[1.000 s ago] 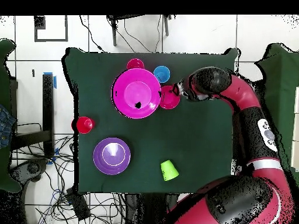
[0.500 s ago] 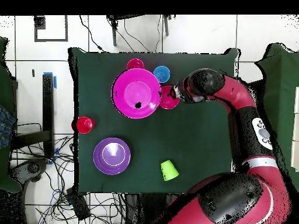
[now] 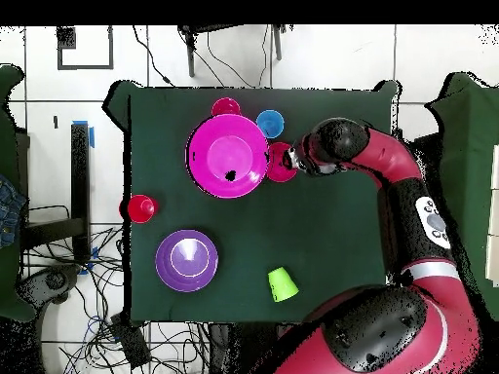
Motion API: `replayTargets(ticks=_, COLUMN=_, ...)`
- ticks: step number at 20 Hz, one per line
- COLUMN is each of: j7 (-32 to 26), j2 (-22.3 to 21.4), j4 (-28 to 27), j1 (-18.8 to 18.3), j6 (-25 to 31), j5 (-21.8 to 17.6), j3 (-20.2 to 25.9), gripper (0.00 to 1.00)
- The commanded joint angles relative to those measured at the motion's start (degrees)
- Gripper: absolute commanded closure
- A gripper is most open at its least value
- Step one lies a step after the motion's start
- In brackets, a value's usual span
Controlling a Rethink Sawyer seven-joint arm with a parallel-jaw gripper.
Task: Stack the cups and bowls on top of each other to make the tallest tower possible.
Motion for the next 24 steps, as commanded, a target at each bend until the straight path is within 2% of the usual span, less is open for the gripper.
replayTargets(ticks=1, j7=2.42, j2=0.88, j4=1.74, j1=3.42, j6=-2.72, j5=-5.36, j3=-4.2, gripper=0.0)
replayTargets(ticks=19, j7=2.37, j2=-0.69, j4=-0.35, j1=3.43, j6=-2.19, j5=-4.96, j3=-5.55, gripper=0.0)
replayTargets(ticks=24, j7=2.39, j2=-0.15, j4=0.4, j1=2.98, j6=-5.02, j5=-4.36, j3=-4.9, gripper=0.0)
